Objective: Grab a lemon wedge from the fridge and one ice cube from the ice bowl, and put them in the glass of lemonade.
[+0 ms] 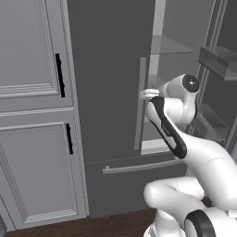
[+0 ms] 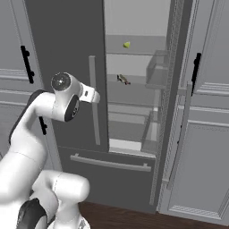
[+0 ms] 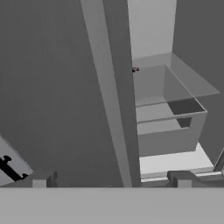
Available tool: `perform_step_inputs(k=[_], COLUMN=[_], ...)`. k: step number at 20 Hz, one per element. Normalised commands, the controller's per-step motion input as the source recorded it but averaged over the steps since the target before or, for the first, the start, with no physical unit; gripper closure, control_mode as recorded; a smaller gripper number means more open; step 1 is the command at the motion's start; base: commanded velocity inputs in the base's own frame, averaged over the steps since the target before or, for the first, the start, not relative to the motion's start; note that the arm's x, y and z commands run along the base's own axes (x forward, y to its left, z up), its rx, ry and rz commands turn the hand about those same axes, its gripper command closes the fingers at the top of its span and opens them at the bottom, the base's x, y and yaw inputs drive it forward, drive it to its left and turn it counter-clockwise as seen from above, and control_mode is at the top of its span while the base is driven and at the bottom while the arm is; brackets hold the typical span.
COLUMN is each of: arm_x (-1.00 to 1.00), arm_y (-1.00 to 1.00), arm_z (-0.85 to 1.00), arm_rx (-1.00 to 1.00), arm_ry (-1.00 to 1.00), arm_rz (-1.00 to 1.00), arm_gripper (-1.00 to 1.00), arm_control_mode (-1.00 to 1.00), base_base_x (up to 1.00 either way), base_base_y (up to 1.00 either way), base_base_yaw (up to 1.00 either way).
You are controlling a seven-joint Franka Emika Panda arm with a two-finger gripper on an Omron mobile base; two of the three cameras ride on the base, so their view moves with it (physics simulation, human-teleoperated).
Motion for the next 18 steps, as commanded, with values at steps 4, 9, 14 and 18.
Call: perform_step_inputs(k=[4,9,14,18], arm_x=[0.74,0.77,0.76,0.73], arm_y=[0.00,0.00,0.00,0.00], arm_z=[-0.12,-0.18,-0.22,-0.27], arm_rx=[0.00,0.00,-0.02,-0.03], arm_ry=[0.00,0.00,0.00,0.00], arm_rz=[0.00,0.00,0.00,0.00], arm_gripper=[-1.00,-1.00,-1.00,-1.00], arm_control_mode=[-1.00,-1.00,-1.00,-1.00], base_base_x=[0.00,0.00,0.00,0.00], base_base_y=[0.00,0.00,0.00,0.00], base_base_yaw=[0.00,0.00,0.00,0.00])
